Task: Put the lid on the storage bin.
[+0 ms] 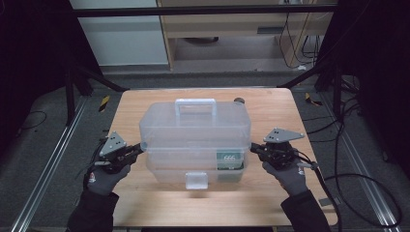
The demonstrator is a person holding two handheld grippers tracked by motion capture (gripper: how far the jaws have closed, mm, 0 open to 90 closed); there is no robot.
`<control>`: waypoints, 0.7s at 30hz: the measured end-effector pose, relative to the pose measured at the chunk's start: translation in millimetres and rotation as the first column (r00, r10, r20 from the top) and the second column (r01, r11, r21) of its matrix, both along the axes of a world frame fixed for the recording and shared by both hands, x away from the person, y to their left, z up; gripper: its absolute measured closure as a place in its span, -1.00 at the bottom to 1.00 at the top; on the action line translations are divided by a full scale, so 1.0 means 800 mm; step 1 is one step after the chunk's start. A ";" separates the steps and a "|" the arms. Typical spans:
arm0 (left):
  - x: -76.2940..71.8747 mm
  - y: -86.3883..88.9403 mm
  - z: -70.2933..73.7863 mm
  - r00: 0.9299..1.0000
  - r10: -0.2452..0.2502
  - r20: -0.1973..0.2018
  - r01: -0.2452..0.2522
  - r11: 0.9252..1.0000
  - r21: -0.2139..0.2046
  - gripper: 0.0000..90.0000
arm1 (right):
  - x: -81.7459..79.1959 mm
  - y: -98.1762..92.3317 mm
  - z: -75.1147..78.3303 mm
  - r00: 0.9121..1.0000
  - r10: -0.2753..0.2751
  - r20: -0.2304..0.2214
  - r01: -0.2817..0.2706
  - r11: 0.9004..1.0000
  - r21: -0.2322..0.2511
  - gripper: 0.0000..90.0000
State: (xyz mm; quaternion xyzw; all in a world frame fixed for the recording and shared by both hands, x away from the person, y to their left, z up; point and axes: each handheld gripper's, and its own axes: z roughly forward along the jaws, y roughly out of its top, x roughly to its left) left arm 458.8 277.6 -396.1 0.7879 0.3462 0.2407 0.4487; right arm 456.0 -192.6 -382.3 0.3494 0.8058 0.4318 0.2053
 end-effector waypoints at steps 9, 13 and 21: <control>0.012 0.026 -0.027 0.995 0.093 -0.037 -0.092 0.995 0.030 0.75 | -0.004 -0.014 -0.027 0.999 -0.032 -0.027 0.032 0.999 -0.034 0.96; 0.024 0.045 -0.047 0.983 0.169 -0.067 -0.167 0.985 0.036 0.57 | 0.001 -0.032 -0.044 0.995 -0.091 -0.048 0.089 0.995 -0.037 0.93; 0.037 0.073 -0.075 0.949 0.297 -0.104 -0.293 0.955 0.056 0.08 | 0.011 -0.071 -0.072 0.962 -0.270 -0.033 0.269 0.963 -0.027 0.09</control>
